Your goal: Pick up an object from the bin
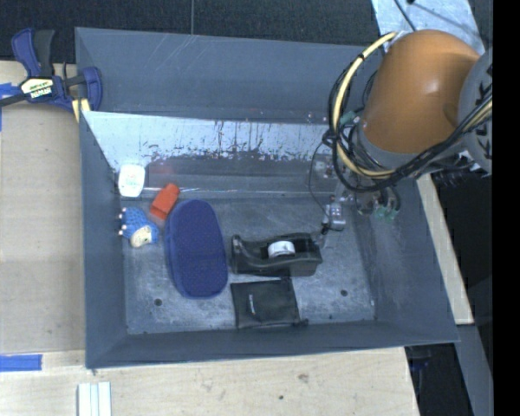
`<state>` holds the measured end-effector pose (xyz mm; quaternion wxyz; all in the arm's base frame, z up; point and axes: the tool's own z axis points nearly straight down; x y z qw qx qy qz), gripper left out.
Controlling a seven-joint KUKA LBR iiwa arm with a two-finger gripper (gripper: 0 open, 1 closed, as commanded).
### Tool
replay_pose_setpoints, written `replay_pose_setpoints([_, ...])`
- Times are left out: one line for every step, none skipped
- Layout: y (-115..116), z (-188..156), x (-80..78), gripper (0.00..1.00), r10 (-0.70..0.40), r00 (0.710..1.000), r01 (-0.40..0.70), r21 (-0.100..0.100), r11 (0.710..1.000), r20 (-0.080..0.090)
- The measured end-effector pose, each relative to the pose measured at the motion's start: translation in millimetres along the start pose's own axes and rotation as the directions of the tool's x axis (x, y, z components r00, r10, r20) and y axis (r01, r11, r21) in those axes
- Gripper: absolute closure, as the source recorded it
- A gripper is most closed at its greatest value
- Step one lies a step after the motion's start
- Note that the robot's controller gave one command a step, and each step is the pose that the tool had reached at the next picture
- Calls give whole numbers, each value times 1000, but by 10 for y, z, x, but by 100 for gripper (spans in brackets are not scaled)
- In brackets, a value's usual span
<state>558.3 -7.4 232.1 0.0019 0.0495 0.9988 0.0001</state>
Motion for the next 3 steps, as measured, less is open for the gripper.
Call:
replay_pose_setpoints([30, 1552, 234, 0, -170, 985, 170, -1, 985, -9])
replay_pose_setpoints([33, 1496, 194, 100, -170, 986, 170, 0, 986, 4])
replay_pose_setpoints([-129, 208, 76, 100, -140, 990, 140, 1, 990, 1])
